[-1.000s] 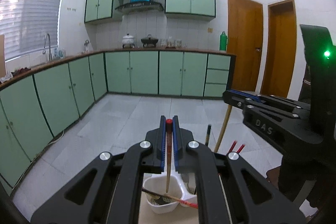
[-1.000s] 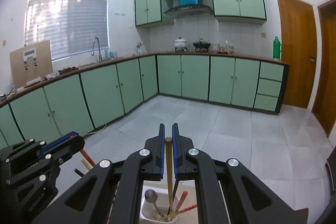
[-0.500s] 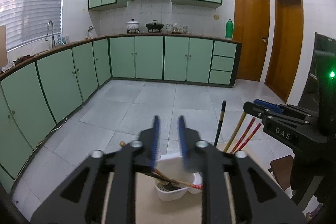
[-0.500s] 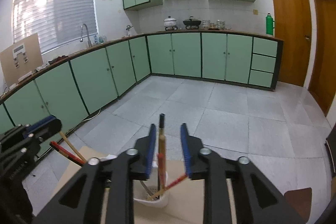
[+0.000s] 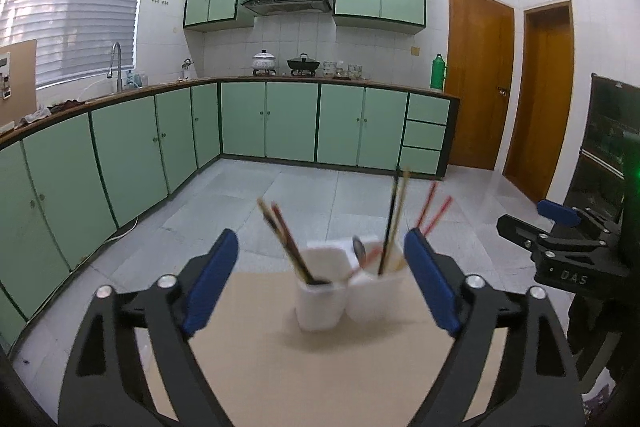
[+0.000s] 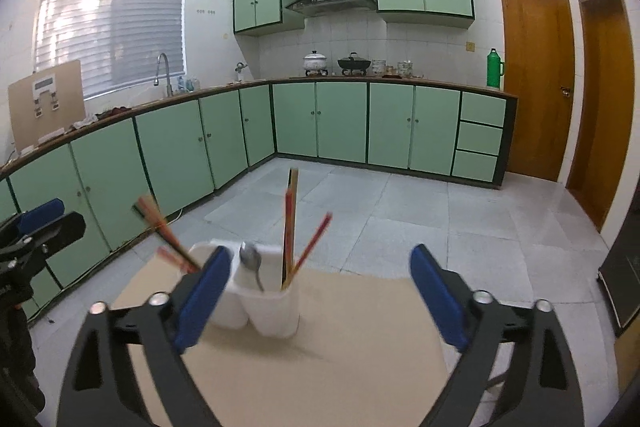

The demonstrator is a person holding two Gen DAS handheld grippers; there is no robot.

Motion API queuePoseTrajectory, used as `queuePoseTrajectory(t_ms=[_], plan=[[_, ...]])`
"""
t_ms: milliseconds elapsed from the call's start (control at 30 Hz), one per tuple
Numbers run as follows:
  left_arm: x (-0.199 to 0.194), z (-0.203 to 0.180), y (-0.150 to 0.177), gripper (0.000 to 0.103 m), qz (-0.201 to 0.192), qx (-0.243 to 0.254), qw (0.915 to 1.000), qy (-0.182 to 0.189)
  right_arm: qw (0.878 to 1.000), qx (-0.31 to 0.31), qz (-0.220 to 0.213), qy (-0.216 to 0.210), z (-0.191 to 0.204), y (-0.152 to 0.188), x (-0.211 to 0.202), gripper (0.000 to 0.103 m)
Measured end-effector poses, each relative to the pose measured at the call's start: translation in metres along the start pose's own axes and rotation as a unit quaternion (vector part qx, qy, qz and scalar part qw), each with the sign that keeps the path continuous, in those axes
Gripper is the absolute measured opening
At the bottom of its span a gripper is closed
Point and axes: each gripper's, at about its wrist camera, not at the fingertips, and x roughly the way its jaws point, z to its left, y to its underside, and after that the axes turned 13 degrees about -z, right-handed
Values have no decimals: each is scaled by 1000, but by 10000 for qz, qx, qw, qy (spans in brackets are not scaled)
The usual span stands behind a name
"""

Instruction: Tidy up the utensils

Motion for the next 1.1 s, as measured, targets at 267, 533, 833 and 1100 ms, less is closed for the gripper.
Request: queuePoseTrajectory(t_ms=[267, 533, 833, 1100], plan=[[-62, -7, 23, 94, -47, 2, 9999, -150, 9991, 182, 61, -371, 12, 19, -53, 97], [-105, -19, 26, 97, -140, 1, 9998, -143, 9989, 105, -49, -447, 26, 24, -91, 97], [-141, -25, 26, 97, -262, 44, 9996, -129, 9985, 90, -244, -488, 34, 23, -127, 97], [-160, -23, 22, 98, -356, -63, 9991, -224, 9978, -21, -338, -570, 44, 23, -150, 97]])
